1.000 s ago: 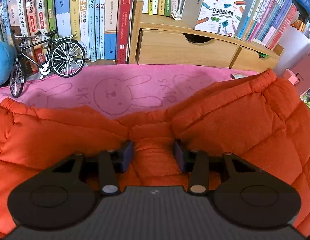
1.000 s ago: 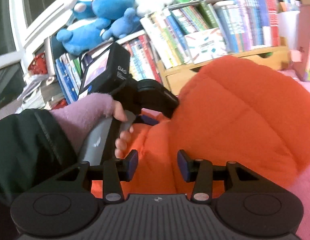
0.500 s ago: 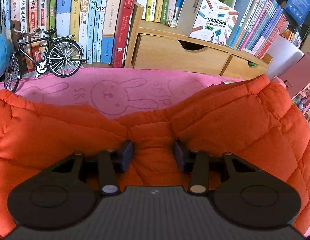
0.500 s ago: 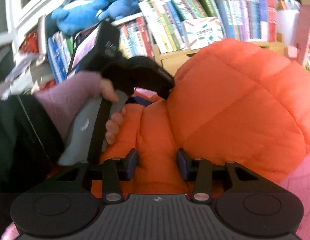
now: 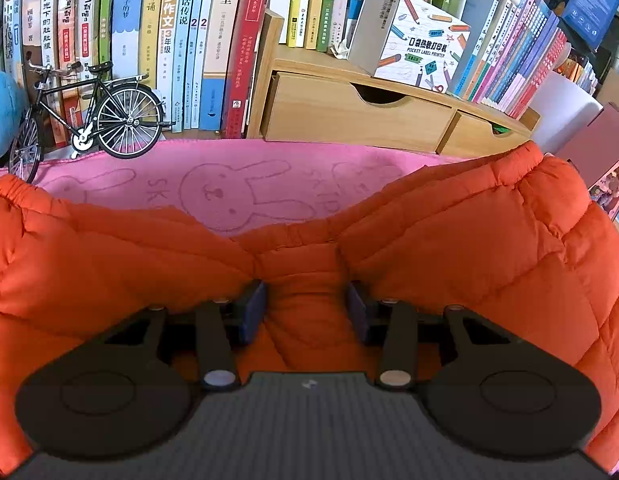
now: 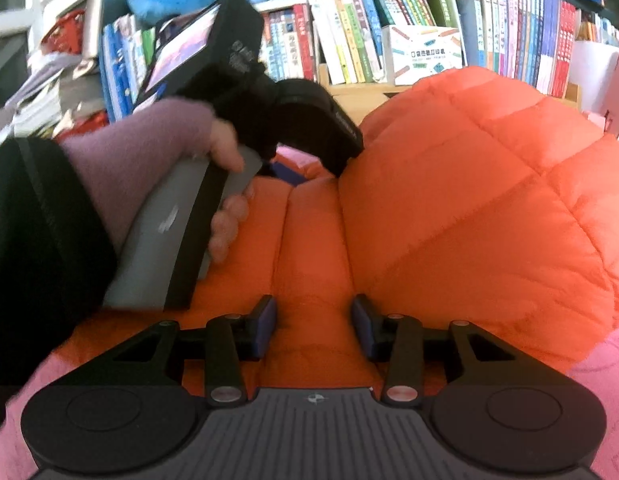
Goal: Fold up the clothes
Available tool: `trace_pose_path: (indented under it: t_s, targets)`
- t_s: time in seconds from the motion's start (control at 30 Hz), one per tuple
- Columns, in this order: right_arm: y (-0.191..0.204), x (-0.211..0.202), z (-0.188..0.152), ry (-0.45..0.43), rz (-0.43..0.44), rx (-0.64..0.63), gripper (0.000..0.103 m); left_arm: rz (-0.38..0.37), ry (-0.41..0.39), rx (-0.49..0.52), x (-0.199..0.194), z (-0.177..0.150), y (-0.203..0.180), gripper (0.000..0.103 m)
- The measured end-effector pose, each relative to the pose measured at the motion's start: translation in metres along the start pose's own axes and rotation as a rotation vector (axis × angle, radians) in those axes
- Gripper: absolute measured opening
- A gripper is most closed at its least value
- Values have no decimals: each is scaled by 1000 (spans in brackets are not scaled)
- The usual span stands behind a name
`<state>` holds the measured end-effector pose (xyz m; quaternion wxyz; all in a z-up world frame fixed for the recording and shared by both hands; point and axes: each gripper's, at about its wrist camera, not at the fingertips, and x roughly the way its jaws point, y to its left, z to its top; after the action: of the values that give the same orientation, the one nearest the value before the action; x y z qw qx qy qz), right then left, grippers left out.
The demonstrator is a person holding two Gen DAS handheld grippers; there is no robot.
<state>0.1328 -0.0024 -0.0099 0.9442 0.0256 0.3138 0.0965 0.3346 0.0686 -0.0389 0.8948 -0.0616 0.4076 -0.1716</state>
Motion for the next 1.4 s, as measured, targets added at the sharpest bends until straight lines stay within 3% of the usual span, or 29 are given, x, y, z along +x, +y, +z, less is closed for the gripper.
trace_pose_path:
  t_s: [0.27,0.53,0.6,0.7,0.83,0.93,1.03,1.1,1.23,1.4]
  targets:
    - [-3,-20,-15,9,15,-6,42,26,-7,0,2,0,-4,43]
    - [-7,-26,-18,4,34,19,42,108,24,-32,20,25,-9,45]
    - [-8,-27,-19,2,41,29,42,109,41,-76,14,32,-5,44]
    - [-13,-28,-19,-1,60,53,42,98,-3,-119,-18,33,3,43]
    - [-16,-29,-19,-6,76,72,43,107,-113,-72,-74,8,-2,44]
    - [-31,-38,-22,-38,137,154,43,118,-207,-21,-106,-27,-21,46]
    - [-64,-66,-30,-101,237,316,43,126,-289,22,-125,-64,-46,46]
    - [-84,-87,-32,-176,248,346,44,132,-328,47,-131,-84,-63,48]
    - [-131,-108,-31,-270,215,427,54,172,-306,50,-119,-99,-81,51]
    - [-187,-105,-38,-283,149,577,61,217,-293,21,-109,-105,-84,51]
